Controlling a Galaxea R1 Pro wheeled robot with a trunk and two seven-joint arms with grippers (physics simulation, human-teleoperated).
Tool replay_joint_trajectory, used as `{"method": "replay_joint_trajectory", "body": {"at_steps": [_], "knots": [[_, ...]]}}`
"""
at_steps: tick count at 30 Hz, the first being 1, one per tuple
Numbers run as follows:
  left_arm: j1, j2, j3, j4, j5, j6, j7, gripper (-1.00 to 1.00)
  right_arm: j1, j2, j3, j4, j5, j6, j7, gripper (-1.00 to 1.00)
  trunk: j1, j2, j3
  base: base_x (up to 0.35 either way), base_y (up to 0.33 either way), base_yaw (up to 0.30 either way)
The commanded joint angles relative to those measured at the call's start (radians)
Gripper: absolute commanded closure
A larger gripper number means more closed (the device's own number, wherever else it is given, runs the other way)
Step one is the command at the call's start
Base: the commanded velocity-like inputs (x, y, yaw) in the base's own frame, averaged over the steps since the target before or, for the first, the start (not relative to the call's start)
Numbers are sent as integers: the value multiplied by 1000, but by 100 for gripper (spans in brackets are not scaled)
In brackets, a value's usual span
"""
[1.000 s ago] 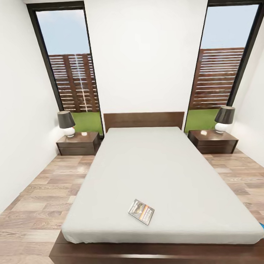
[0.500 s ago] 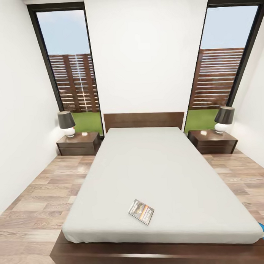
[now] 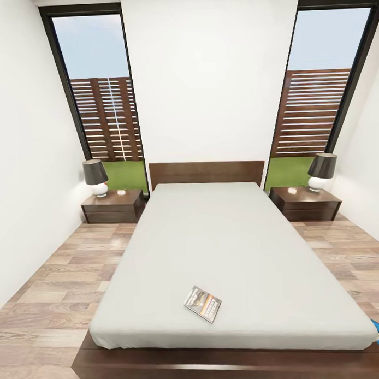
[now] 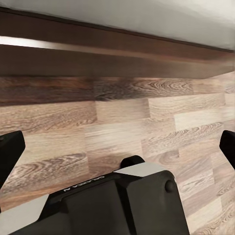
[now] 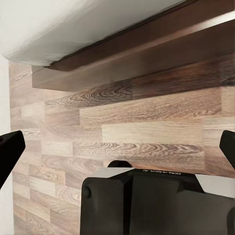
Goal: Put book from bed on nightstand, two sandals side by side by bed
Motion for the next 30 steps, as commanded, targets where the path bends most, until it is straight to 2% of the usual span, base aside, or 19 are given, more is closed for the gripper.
{"method": "replay_joint_trajectory", "body": {"at_steps": [1, 23, 30], "knots": [[-1, 0, 6, 1, -11, -8, -1, -100, -1, 0, -6, 1, 5, -1, 3, -100, 1, -2, -2, 0, 0, 0], [-1, 3, 7, 1, -9, -8, -3, -100, -1, 0, -6, 1, 5, -1, 3, -100, 1, -2, -2, 2, 0, 0], [-1, 3, 7, 1, -9, -5, -1, -100, -1, -1, -6, 1, 5, -1, 3, -100, 1, -2, -2, 241, 0, 0]]}}
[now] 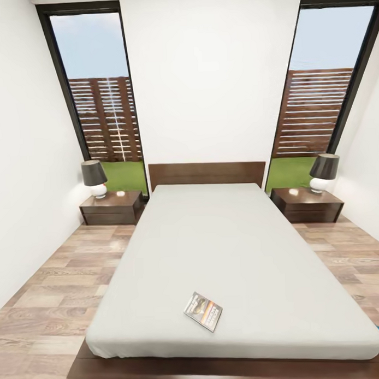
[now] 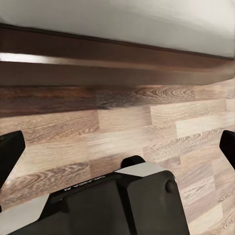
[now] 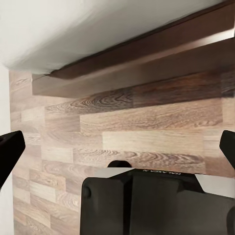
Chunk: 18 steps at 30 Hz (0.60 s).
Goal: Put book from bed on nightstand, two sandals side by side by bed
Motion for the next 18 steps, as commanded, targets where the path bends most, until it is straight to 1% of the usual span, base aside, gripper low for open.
{"method": "replay_joint_trajectory", "body": {"at_steps": [1, 3, 6, 18], "knots": [[-1, 0, 6, 1, -11, -8, -1, -100, -1, 0, -6, 1, 4, -1, 3, -100, 1, -2, -2, 316, 0, 0], [-1, 0, 6, 1, -11, -8, -1, -100, -1, -1, -6, 1, 4, -1, 3, -100, 1, -2, -2, 280, 0, 0], [-1, 0, 5, 1, -11, -9, -1, -100, -1, 0, -6, 1, 4, -1, 3, -100, 1, -2, -2, 141, 0, 0], [-1, 0, 4, 1, -11, -10, -1, -100, -1, 0, -6, 1, 4, -1, 3, -100, 1, -2, -2, 22, 0, 0]]}}
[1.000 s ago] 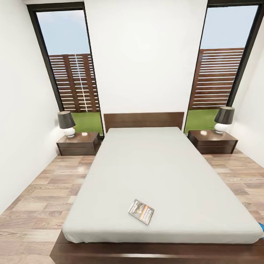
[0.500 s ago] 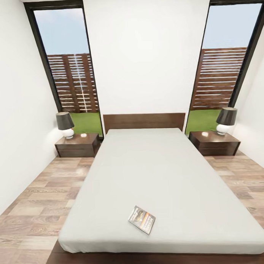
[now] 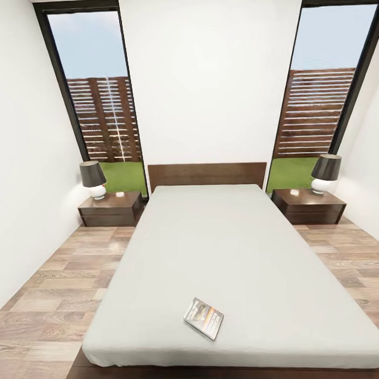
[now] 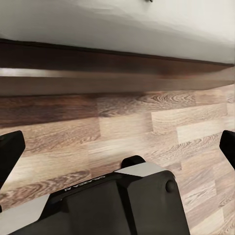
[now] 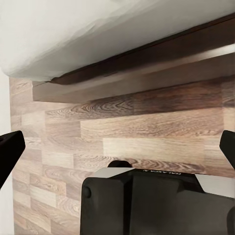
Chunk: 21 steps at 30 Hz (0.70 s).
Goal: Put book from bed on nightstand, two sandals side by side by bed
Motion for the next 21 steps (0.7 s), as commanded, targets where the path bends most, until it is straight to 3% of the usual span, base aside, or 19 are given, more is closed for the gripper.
{"method": "replay_joint_trajectory", "body": {"at_steps": [1, 18, 21], "knots": [[-1, 0, 6, 1, -11, -8, -1, -100, -1, 0, -6, 1, 5, -1, 3, -100, 1, -2, -2, 0, 0, 0], [-3, 0, 5, -11, -12, -4, -9, -100, -1, -1, -6, 1, 3, -1, 4, -100, 1, -2, -2, 0, 0, 0], [-13, -1, 5, -36, -11, 24, -12, -100, -1, -1, -6, 1, 3, -1, 4, -100, 1, -2, -2, 0, 0, 0]]}}
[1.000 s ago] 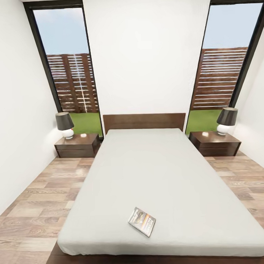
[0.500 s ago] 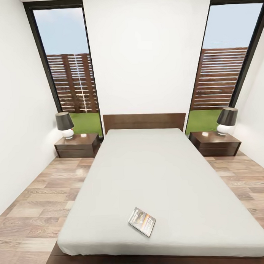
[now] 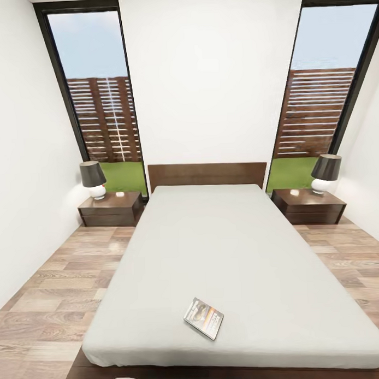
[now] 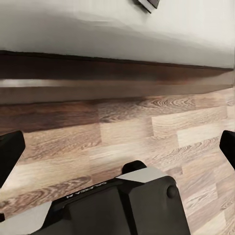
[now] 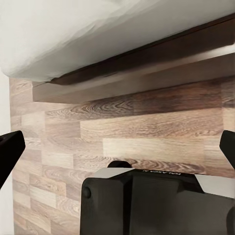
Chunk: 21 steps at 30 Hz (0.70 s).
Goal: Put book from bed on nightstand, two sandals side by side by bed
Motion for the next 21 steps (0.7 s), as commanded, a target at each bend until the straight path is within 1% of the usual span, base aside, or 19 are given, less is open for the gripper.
{"method": "replay_joint_trajectory", "body": {"at_steps": [1, 2, 3, 4, 5, 6, 7, 10, 11, 13, 14, 16, 18, 19, 20, 21], "knots": [[-8, -1, 5, -26, -11, 25, -5, -100, -1, 0, -6, 1, 5, -1, 3, -100, 1, -2, -2, 0, 0, 0], [-14, -2, 5, -44, -10, 47, -7, -100, -1, 0, -6, 1, 5, -1, 3, -100, 1, -2, -2, 0, 0, 0], [-30, -8, 5, -89, -10, 104, -13, -100, -1, 0, -6, 1, 4, -1, 3, -100, 1, -2, -2, 0, 0, 0], [-40, -13, 5, -115, -10, 136, -18, -100, -1, 0, -6, 1, 4, -1, 3, -100, 1, -2, -2, 0, 0, 0], [-56, -28, 4, -175, -10, 204, -28, -100, -1, 0, -6, 1, 4, -1, 3, -100, 1, -2, -2, 0, 0, 0], [-62, -37, 4, -208, -10, 237, -34, -100, -1, 0, -6, 1, 3, -1, 3, -100, 1, -2, -2, 0, 0, 0], [-77, -80, 3, -354, -10, 359, -55, -100, -1, 0, -6, 1, 3, -1, 3, -100, 1, -2, -2, 0, 0, 0], [-83, -121, 2, -457, -11, 431, -62, -100, -1, 0, -6, 1, 3, -1, 3, -100, 1, -2, -2, 0, 0, 0], [-87, -150, 1, -518, -11, 471, -64, -100, -1, 0, -6, 1, 3, -1, 3, -100, 1, -2, -2, 0, 0, 0], [-91, -174, 0, -570, -11, 508, -65, -100, -1, 0, -6, 1, 3, -1, 3, -100, 1, -2, -2, 0, 0, 0], [-101, -192, 0, -611, -11, 544, -66, -100, -1, 0, -6, 1, 3, -1, 3, -100, 1, -2, -2, 0, 0, 0], [-119, -205, -1, -640, -11, 581, -66, -100, -1, 0, -6, 1, 3, -1, 3, -100, 1, -2, -2, 0, 0, 0], [-179, -231, -2, -668, -10, 646, -65, -100, -1, 0, -6, 1, 3, -1, 3, -100, 1, -2, -2, 0, 0, 0], [-247, -248, -3, -677, -10, 687, -59, -100, -1, 0, -6, 1, 3, -1, 3, -100, 1, -2, -2, 0, 0, 0], [-276, -253, -4, -679, -9, 698, -51, -100, -1, 0, -6, 1, 3, -1, 3, -100, 1, -2, -2, 0, 0, 0], [-289, -254, -4, -679, -8, 702, -45, -100, -1, 0, -6, 1, 3, -1, 3, -100, 1, -2, -2, 0, 0, 0]]}}
